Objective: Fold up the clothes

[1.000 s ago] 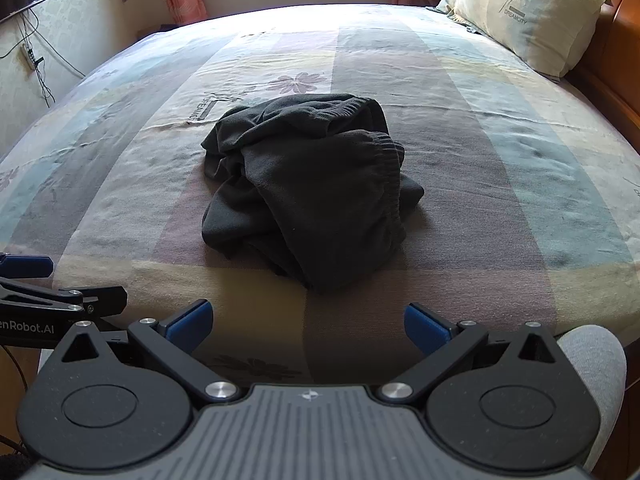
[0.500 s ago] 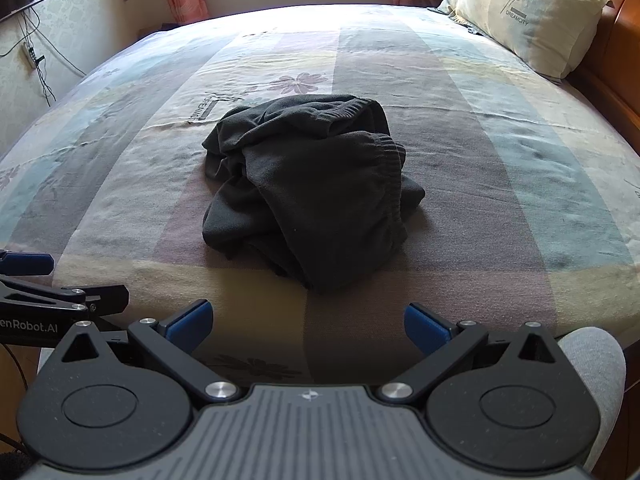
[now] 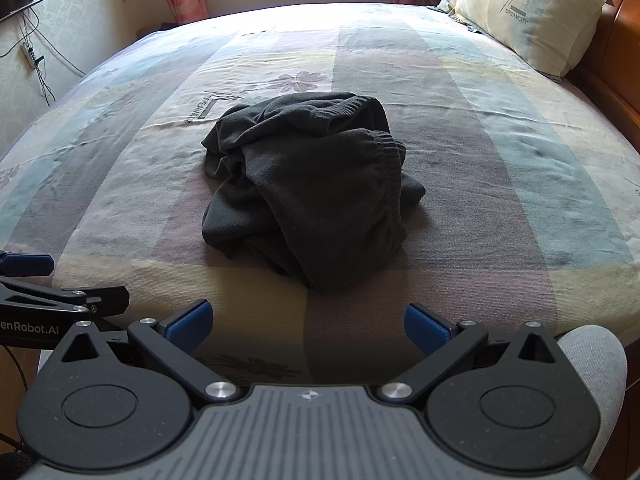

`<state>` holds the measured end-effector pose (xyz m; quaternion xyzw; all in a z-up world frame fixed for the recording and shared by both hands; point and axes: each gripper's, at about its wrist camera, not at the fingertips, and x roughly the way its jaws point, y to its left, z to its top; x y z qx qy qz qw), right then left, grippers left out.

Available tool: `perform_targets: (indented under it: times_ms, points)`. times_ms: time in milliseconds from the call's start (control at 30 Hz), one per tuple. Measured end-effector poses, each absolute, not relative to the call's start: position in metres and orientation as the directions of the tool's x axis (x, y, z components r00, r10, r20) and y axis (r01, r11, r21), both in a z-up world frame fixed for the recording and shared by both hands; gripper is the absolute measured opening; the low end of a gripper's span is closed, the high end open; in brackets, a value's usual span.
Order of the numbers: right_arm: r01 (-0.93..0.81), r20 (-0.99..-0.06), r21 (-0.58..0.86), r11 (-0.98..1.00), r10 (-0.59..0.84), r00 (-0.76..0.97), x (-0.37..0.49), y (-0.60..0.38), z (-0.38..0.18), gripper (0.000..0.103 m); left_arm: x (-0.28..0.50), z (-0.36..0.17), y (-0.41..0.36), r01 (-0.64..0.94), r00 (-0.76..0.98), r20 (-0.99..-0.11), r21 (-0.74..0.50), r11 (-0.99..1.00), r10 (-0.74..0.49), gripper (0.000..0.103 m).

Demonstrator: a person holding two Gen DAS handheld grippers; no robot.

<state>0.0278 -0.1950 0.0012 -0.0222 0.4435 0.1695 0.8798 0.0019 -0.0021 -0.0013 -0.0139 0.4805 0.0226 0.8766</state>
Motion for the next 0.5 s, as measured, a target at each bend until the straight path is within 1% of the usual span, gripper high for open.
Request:
perform_targets:
  times_ms: [500]
  points:
    - [-0.329,-0.794,0.097,0.939,0.272,0.543,0.0293,-0.1889,0.0017,0.103,0.0073,-0.0012,0.0031,-0.058,0.543,-0.84,-0.016,0.998,0.018,0.102]
